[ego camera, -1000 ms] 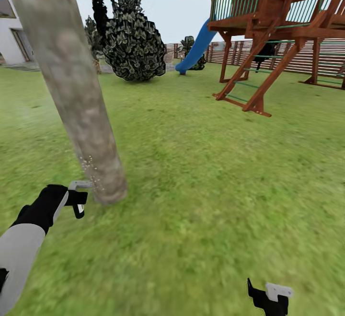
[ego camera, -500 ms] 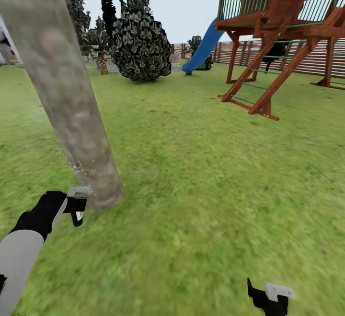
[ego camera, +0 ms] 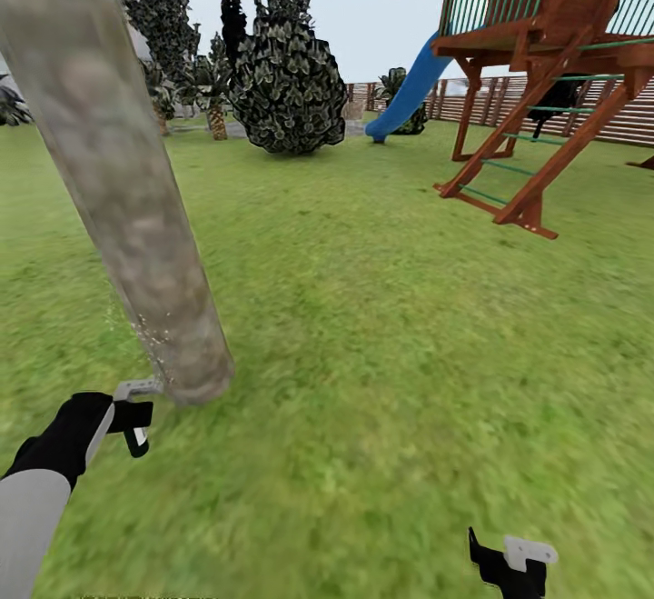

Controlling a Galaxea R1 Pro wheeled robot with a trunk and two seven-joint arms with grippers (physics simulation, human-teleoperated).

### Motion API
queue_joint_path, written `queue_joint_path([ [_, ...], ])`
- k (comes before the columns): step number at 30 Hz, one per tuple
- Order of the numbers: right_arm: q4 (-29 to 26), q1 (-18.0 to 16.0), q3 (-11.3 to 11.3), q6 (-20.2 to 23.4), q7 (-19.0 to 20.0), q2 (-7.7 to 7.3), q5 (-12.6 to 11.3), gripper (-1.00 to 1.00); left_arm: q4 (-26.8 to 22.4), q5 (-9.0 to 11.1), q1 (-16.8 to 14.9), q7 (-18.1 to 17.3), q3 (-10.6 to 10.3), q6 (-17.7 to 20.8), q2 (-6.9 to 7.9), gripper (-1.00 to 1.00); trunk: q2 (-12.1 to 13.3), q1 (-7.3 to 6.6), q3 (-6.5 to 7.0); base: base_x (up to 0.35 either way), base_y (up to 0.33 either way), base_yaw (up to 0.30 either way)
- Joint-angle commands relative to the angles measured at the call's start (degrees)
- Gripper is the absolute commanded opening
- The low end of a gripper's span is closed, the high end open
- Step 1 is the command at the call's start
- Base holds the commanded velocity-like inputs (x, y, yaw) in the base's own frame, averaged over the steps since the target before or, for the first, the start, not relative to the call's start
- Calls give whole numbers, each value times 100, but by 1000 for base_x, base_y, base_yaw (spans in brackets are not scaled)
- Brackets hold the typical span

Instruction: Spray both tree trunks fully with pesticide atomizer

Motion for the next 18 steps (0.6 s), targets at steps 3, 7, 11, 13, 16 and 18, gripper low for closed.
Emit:
queue_joint_path([
  [3,0,-1,36,-9,-25,5,-18,100,-4,-47,32,-48,17,5,-20,-100,-2,0,-5,16,-272,273],
  [7,-6,-1,36,-9,-25,8,-18,100,10,-47,37,-46,25,-146,-31,-100,-2,0,-5,66,-274,257],
  [11,-1,-1,36,-9,-25,-2,-18,100,32,-55,37,-46,27,-168,-31,-100,-2,0,-5,134,-274,30],
  [13,-1,-1,33,-9,-27,-8,-18,100,50,-58,37,-46,27,-168,-31,-100,-2,0,-5,148,-270,2],
  [16,-5,-1,35,-9,-26,-16,-18,100,72,-58,39,-40,47,-168,-24,-100,-2,0,-5,143,-269,0],
  [18,-9,-1,36,-9,-25,-9,-18,100,82,-58,166,102,67,-168,10,-100,-2,0,-5,102,-170,73],
])
